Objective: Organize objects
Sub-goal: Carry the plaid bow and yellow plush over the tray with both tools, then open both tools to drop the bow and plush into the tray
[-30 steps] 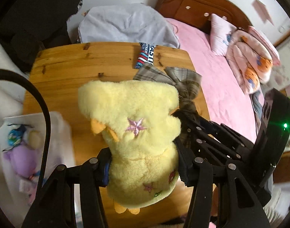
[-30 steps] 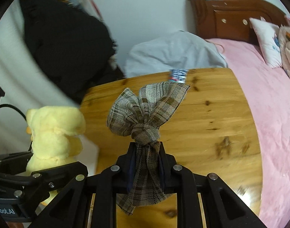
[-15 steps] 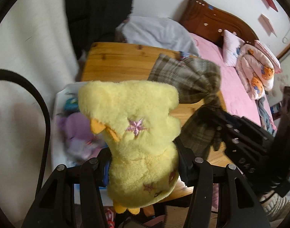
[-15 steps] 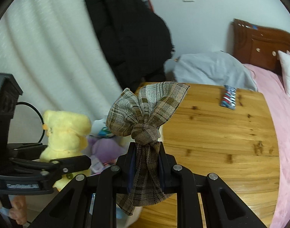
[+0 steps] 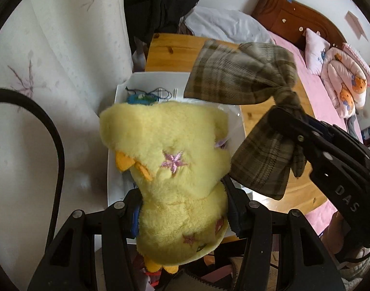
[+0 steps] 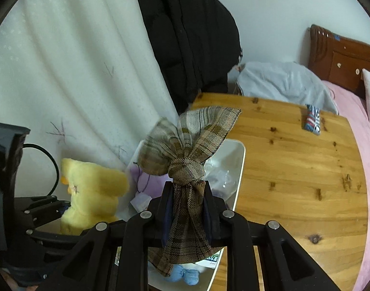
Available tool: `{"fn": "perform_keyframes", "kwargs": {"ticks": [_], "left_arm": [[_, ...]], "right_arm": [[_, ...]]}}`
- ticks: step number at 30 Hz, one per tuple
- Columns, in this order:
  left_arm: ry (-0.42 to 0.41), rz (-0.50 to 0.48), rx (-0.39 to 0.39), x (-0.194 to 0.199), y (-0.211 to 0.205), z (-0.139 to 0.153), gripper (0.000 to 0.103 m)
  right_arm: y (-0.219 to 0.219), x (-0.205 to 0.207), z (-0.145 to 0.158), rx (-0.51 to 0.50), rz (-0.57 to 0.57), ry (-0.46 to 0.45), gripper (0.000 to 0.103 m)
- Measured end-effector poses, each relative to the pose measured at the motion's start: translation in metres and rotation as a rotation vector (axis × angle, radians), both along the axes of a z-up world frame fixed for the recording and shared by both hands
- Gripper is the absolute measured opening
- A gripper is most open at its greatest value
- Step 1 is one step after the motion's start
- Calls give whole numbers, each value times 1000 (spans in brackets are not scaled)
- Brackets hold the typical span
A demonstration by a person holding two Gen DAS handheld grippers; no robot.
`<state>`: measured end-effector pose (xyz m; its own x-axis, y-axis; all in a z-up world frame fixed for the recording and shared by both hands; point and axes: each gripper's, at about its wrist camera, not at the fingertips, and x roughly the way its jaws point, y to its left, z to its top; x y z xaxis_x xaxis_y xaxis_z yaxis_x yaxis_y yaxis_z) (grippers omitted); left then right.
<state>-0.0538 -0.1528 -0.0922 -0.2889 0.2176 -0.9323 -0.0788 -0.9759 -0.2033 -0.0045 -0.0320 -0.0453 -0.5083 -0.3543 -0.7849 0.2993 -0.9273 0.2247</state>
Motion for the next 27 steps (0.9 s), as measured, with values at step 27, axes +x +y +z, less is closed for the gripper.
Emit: {"fn": "perform_keyframes", "kwargs": {"ticks": [27], "left_arm": [[-17, -28, -21, -3, -8, -1, 86]], "right_arm": [[1, -1, -1, 35, -20, 16, 52]]}}
